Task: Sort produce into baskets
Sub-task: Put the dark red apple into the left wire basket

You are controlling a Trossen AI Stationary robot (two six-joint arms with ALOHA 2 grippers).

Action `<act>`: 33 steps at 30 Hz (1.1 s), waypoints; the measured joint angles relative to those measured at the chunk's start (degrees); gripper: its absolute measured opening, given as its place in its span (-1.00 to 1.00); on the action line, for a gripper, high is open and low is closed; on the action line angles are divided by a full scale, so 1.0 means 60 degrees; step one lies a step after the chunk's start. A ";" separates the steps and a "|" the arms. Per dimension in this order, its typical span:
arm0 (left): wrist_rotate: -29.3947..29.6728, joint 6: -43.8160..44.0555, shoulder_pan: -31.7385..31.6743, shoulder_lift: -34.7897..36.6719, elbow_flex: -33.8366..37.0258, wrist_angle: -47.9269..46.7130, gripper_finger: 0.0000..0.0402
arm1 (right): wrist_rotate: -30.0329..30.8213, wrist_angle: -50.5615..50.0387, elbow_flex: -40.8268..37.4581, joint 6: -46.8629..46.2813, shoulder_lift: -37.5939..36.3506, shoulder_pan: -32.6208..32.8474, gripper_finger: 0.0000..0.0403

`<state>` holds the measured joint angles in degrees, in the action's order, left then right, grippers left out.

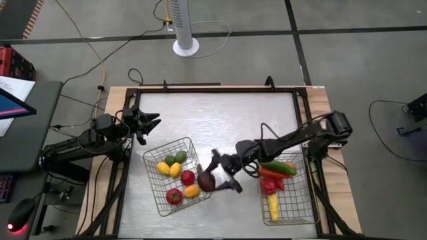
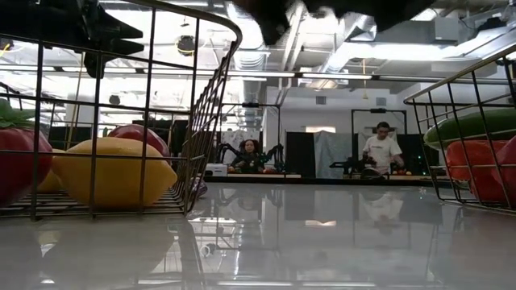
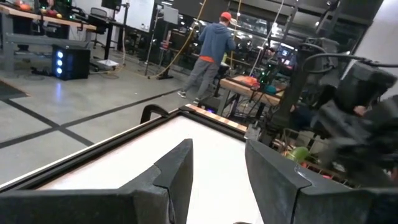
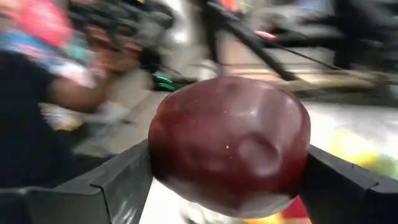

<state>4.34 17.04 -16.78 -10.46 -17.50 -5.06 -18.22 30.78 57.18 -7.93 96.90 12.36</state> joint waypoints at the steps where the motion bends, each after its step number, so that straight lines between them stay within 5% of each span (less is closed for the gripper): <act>1: 0.0000 0.0003 -0.0004 0.0004 0.0000 -0.0004 -0.34 | -0.0556 0.0359 0.0222 -0.0158 0.0207 0.0028 0.81; 4: 0.0000 0.0005 0.0000 0.0000 0.0000 -0.0044 -0.34 | -0.2231 0.1238 0.0698 -0.0773 0.0670 0.0076 0.81; 7: 0.0000 -0.0001 -0.0004 -0.0004 0.0000 -0.0057 -0.34 | -0.2546 0.1471 0.1126 -0.0992 0.0970 0.0083 0.82; 17: -0.0003 -0.0049 -0.0002 -0.0004 0.0000 -0.0083 -0.34 | 0.1075 -0.0635 0.1499 0.0376 0.1239 0.0068 0.82; 33: -0.0004 -0.0030 -0.0003 -0.0004 0.0000 -0.0080 -0.34 | 0.1305 -0.0985 0.1542 0.0266 0.1326 -0.0263 0.98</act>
<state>4.32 16.86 -16.79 -10.48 -17.50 -5.54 -10.39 24.87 66.43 -6.33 104.86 10.79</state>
